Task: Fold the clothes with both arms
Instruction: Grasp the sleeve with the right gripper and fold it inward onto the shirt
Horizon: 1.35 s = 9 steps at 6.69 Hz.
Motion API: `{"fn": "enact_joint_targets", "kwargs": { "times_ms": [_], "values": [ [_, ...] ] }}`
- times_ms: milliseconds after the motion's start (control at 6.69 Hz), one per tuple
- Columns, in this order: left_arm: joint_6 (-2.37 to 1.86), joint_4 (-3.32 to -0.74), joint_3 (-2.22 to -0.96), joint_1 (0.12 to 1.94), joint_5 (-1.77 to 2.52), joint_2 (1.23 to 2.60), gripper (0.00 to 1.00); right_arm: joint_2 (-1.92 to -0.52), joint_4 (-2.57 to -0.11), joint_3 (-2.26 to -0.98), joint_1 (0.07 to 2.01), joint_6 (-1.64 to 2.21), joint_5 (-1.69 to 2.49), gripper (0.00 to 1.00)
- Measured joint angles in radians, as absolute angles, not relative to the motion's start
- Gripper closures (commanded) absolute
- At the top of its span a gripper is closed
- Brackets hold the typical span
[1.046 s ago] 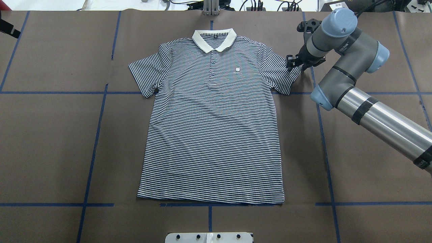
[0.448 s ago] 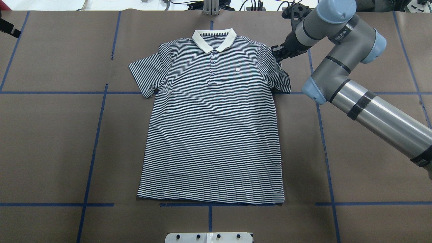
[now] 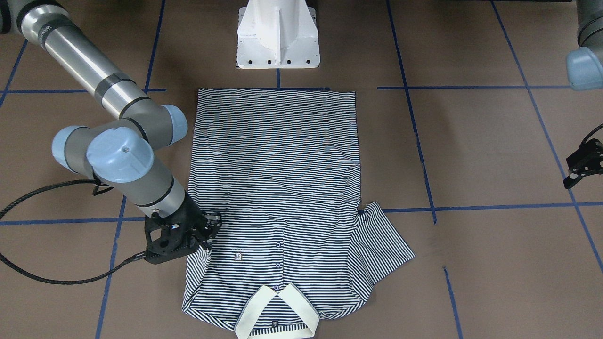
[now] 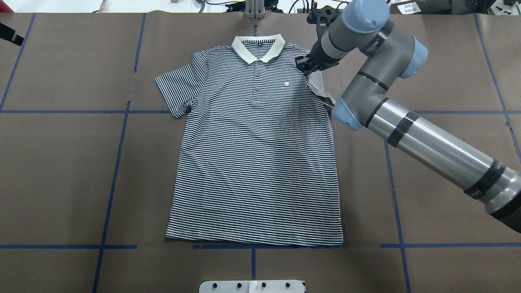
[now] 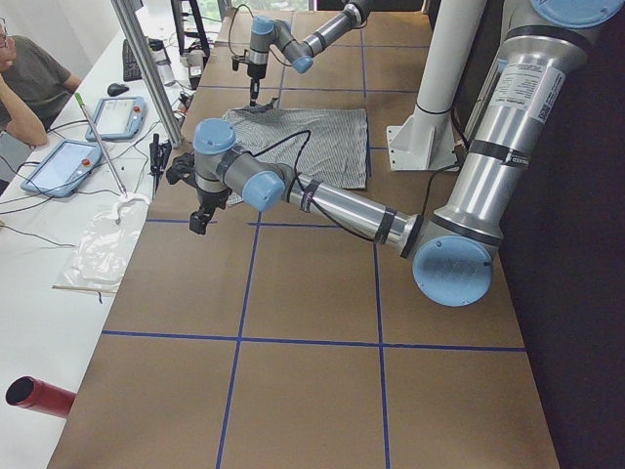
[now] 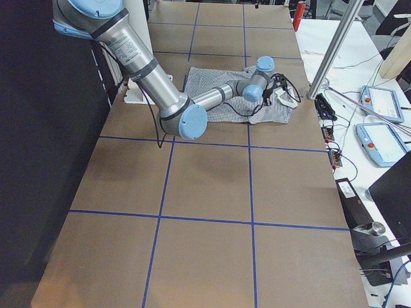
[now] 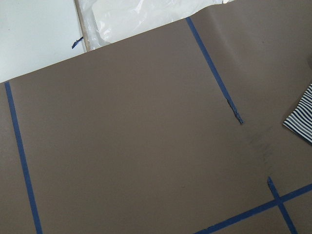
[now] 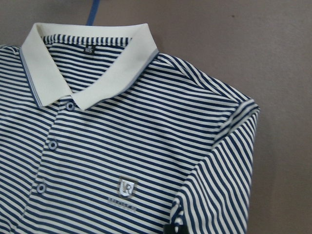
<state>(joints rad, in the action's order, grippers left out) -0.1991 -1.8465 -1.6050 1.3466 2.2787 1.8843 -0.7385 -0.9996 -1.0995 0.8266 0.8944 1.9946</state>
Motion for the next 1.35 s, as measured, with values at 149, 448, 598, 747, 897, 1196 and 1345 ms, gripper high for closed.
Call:
{"fn": "enact_joint_targets", "kwargs": {
  "times_ms": [149,448,598,747,897,1196,1345],
  "values": [
    [-0.2,-1.847,-1.604,1.347,2.278,1.887,0.0,-0.664,-0.999,-1.007,0.803,0.9,1.937,1.0],
    [-0.203,-1.848,-1.605,1.345,2.277,1.894,0.0,-0.61,-0.995,-0.926,0.783,0.902,1.869,0.0],
    [-0.21,-1.848,-1.603,1.345,2.275,1.905,0.0,-0.605,-0.991,-0.919,0.779,0.902,1.857,0.0],
    [-0.244,-1.848,-1.598,1.335,2.273,1.926,0.0,-0.605,-0.992,-0.923,0.778,0.921,1.861,0.0],
    [-0.332,-1.852,-1.594,1.297,2.26,1.957,0.0,-0.611,-1.017,-0.948,0.78,0.956,1.889,0.0],
    [-0.697,-1.943,-1.569,1.137,2.152,2.012,0.0,-0.639,-1.304,-1.138,0.79,0.985,1.964,0.0],
    [-0.891,-2.014,-1.539,1.051,2.08,2.034,0.0,-0.693,-1.456,-1.286,0.805,0.983,2.0,0.0]
  ]
}}
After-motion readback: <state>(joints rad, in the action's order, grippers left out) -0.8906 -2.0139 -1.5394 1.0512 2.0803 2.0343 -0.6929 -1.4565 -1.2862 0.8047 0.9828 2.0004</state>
